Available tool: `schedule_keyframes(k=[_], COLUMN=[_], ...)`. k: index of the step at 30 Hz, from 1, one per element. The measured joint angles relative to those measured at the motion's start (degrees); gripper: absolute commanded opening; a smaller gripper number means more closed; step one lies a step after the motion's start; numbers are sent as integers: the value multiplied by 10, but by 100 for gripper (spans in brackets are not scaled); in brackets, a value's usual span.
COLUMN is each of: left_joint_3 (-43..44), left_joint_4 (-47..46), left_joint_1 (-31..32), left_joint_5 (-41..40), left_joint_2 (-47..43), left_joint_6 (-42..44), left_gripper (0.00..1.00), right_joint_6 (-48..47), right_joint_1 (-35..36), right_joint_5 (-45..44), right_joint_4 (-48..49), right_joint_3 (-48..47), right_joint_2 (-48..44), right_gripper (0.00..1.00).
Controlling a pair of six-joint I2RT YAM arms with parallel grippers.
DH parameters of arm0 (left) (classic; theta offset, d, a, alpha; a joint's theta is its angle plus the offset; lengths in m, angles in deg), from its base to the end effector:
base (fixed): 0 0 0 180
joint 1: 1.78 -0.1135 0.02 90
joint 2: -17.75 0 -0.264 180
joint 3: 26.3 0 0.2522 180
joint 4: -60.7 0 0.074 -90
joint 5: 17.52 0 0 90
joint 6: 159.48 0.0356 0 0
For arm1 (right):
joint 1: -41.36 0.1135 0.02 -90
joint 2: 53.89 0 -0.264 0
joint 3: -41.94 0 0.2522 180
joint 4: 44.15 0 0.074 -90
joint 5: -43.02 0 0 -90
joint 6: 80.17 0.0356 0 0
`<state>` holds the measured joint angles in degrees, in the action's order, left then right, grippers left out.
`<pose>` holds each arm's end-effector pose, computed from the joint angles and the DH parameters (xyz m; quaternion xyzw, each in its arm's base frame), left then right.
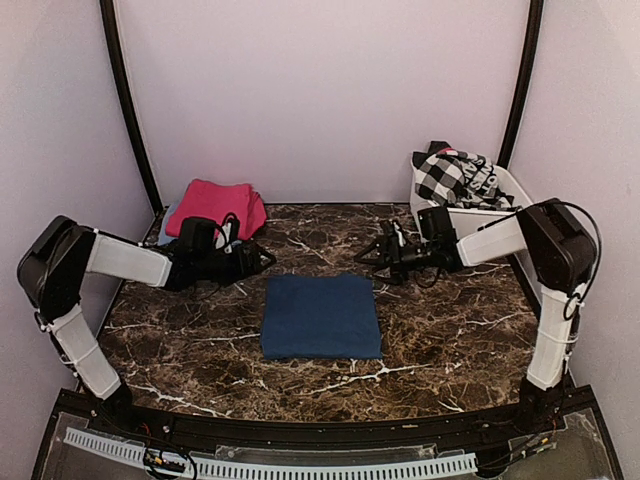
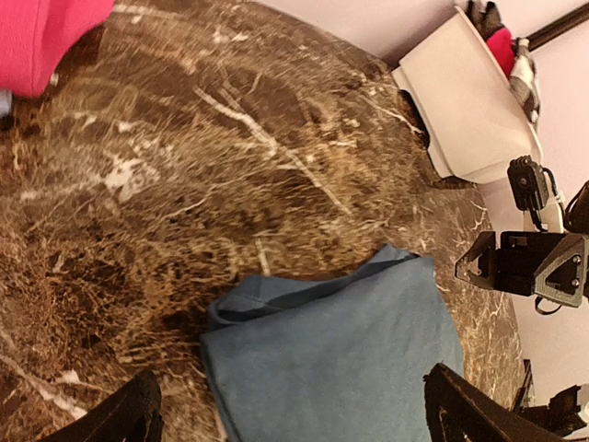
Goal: Fold and stack the mixed laundry pile
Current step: Adjust the square-folded T-shirt at the center of the board, then pick up the square-folded T-shirt from the center of the board.
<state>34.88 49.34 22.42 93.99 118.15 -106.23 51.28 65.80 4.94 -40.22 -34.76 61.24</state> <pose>0.3210 -0.1586 0.1636 0.0038 0.8470 -0.3949 0.3559 0.3605 0.1946 0.1414 -0.0839 0.8171 0.5528 0.1406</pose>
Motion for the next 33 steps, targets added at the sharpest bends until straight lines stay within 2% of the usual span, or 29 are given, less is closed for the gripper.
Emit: schedule_keyframes(k=[6,10,13,14,20,25,33], left_joint_3=[28,36,52,62,114,177,255], left_joint_4=[138,187,227,239,252,246,234], left_joint_1=[110,214,289,316,421,465,473], left_joint_5=[-131,-189,-232,-250,-306,-316,-298], left_joint_2=[-169,-206,-178,-158,-45,57,154], left_joint_6=[131,211,264,289,403,483,553], left_gripper=[99,97,89,82,60,47,32], right_joint_6=[-50,-66,-65,-62,-32,-9,11], right_joint_1=[0,0,0,0,0,0,0], right_joint_5=[-39,-59,-72,-75,-81,-82,-81], right_joint_4=[-80,-120,-150,-159,-165,-152,-113], right_joint_3=[80,148,208,230,309,344,366], right_joint_2=[-206,-301,-340,-349,-367,-378,-379], right_gripper=[86,84,83,83,81,81,81])
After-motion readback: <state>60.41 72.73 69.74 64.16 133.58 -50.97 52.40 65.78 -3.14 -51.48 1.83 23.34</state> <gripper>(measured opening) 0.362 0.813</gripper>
